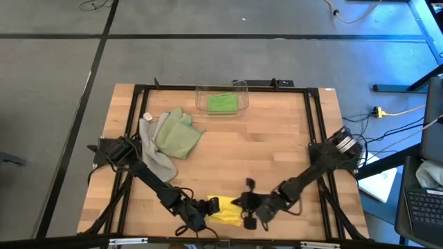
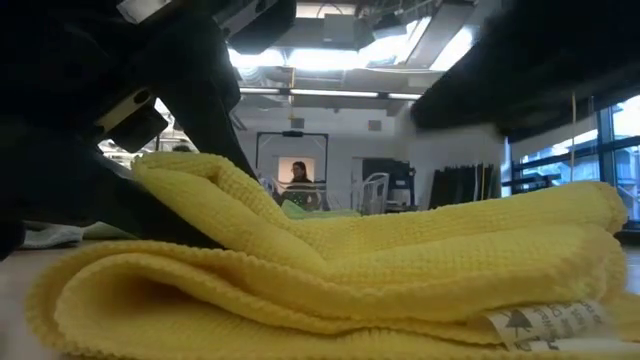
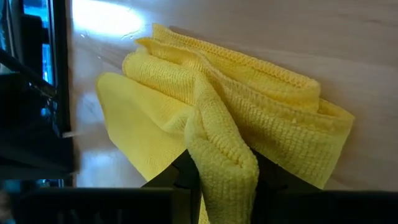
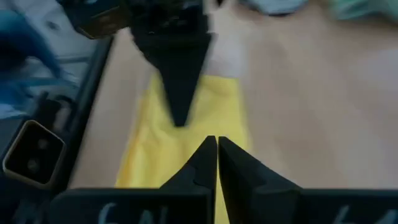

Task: Fold microfiber towels
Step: Fold the yellow microfiber cloth, then put the yellow microfiber cloth into the transparent bin

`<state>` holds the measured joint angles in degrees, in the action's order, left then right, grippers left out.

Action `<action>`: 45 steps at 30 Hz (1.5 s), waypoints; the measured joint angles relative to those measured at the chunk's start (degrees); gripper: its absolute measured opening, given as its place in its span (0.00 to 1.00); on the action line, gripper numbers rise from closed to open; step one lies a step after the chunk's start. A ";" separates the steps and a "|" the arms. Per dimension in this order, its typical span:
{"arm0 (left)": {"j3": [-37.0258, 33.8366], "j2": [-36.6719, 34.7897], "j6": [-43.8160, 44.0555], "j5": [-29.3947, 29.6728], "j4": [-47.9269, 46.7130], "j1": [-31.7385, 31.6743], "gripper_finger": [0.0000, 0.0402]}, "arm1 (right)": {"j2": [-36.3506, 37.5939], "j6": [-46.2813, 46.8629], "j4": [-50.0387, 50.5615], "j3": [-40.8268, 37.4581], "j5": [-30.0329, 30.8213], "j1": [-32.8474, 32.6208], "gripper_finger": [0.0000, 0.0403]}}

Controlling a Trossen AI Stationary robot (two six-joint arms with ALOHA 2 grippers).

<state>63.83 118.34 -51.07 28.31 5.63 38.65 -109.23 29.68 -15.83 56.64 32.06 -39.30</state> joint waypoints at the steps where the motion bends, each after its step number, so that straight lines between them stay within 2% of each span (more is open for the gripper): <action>1: -0.01 0.00 -0.01 0.00 -0.04 0.00 0.18 | -2.06 -1.15 -4.86 0.00 -1.78 0.67 0.03; 3: -0.02 0.00 0.51 0.04 -0.07 0.00 0.18 | -5.78 -3.13 -11.45 0.82 -3.42 1.42 0.01; 5: -0.02 0.00 1.47 0.05 -0.23 -0.19 0.18 | -8.77 -4.23 -13.56 2.49 -4.68 1.76 0.01; 9: -0.04 0.00 1.79 -0.51 -0.63 -0.28 0.18 | -13.78 -4.05 -12.07 6.56 -7.61 1.74 0.03; 13: -0.07 0.00 1.61 -0.88 -0.63 -0.28 0.18 | -17.52 2.72 -5.33 9.59 -8.98 2.36 0.02; 17: -0.09 -0.07 1.62 -0.30 -0.59 -0.20 0.18 | -20.11 5.66 -8.45 9.94 -11.87 2.85 0.01; 20: -0.13 -0.78 1.42 3.34 -0.52 0.51 0.18 | -20.46 5.97 -9.14 9.94 -11.79 2.83 0.03; 24: -0.57 -2.19 1.03 11.82 -1.99 1.28 0.18 | -20.46 6.36 -9.14 9.90 -11.82 2.83 0.03; 28: -0.31 -5.78 0.12 13.84 -7.37 2.31 0.18 | -20.46 7.39 -9.16 9.81 -12.56 2.89 0.02; 33: -0.41 -9.70 9.82 15.37 -20.16 2.97 0.18 | -20.46 7.38 -9.12 9.79 -12.73 2.89 0.02; 38: -0.35 -13.86 24.98 21.40 -32.65 2.58 0.18 | -20.46 6.13 -9.04 9.81 -12.84 3.04 0.03; 41: -0.26 -15.74 32.54 20.92 -33.11 2.05 0.18 | -20.46 4.00 -8.84 9.79 -12.88 3.40 0.03; 45: -0.26 -16.05 37.92 18.17 -31.16 1.75 0.18 | -20.33 1.16 -7.95 9.81 -14.21 4.50 0.02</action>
<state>63.57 102.29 -13.15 46.48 -25.53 40.40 -129.56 30.84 -23.78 66.46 17.85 -34.80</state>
